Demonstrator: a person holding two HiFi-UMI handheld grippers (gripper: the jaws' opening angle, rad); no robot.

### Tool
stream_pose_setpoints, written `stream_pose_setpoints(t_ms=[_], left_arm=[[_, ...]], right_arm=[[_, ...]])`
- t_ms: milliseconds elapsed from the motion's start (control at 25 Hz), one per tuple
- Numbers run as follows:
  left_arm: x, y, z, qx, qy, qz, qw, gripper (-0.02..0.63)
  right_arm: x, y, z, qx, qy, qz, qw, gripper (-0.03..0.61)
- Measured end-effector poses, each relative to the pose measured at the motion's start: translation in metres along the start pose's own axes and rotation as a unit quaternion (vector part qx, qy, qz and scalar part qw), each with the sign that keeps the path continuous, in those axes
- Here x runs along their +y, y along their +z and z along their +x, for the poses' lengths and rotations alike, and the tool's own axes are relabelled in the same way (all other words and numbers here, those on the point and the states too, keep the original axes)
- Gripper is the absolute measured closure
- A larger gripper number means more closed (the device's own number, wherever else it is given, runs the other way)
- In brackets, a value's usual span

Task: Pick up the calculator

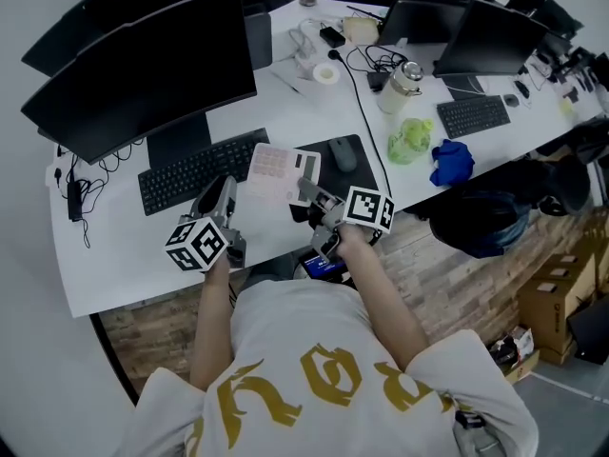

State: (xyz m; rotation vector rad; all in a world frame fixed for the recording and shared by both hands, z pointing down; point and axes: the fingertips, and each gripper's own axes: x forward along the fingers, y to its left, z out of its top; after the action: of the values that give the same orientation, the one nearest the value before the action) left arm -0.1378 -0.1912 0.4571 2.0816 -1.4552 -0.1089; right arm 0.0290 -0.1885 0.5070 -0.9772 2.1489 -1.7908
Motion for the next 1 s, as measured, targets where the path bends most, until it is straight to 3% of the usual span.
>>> stream_pose_setpoints(t_ms=[280,1000], left_arm=[[-0.014,0.030,-0.007,-0.057,-0.037,-0.042,0.9968,0.547],[-0.016,0.026,-0.005,-0.050,-0.036,-0.039,0.9973,0.547]], right_arm=[[0.020,0.005,-0.003,-0.016,0.032,0.015,0.999,0.482],[0.028,0.008,-0.001,-0.017,0.034,0.010,0.999,0.482]])
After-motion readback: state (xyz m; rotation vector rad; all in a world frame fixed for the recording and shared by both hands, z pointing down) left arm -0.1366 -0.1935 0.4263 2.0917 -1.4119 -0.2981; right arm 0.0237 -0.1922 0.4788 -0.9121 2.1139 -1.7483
